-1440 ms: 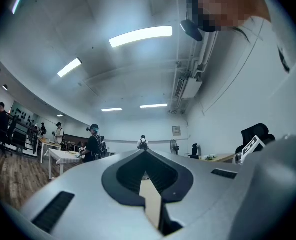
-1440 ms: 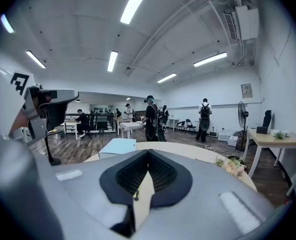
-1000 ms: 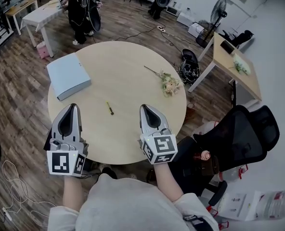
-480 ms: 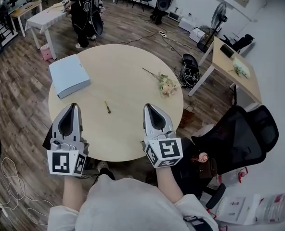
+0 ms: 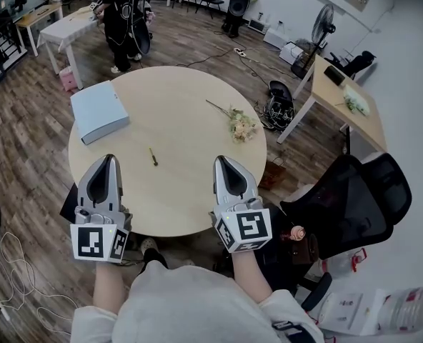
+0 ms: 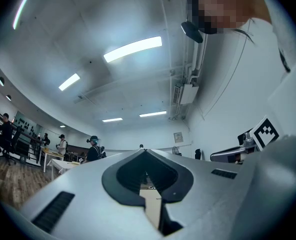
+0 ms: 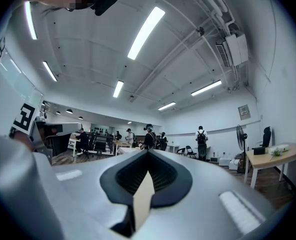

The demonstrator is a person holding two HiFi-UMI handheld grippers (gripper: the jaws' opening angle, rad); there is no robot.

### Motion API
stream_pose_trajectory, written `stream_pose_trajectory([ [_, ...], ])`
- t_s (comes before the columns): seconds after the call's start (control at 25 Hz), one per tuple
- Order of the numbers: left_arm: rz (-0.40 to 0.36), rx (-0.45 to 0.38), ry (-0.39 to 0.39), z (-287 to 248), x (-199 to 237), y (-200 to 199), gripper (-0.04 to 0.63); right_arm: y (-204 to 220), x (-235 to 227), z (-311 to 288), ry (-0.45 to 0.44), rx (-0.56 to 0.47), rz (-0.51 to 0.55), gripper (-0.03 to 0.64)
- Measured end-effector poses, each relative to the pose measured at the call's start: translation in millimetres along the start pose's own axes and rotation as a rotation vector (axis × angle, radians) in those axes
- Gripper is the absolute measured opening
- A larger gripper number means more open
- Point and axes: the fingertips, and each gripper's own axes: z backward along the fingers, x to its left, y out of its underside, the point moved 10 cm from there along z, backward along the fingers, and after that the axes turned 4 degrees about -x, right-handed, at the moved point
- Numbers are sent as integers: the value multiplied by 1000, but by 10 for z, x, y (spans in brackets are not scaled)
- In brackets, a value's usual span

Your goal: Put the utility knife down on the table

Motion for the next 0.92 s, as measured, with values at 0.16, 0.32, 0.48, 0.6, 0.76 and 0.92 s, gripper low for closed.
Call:
stream_pose_trajectory([
  [0.16,1,2,5,8,-96,-6,8,-12,-48,70,-1,1,-2,11],
  [0.32,-1,4,10,17,-205,-11,8,-4,-110,146,-4,4,-10,11],
  [0.48,-3,6,11,1,-260,-11,8,0,-156,164,-8,3,-16,11],
  [0.6,-3,5,9,-8,-276,1,8,6,-176,155,-13,0,-18,11],
  [0.76,-6,4,5,-35,-301,10,8,15,-217,132,-19,-5,-23,11],
  [0.92,-7,4,0,-74,-262,11,8,9,-221,64,-22,-6,-22,11],
])
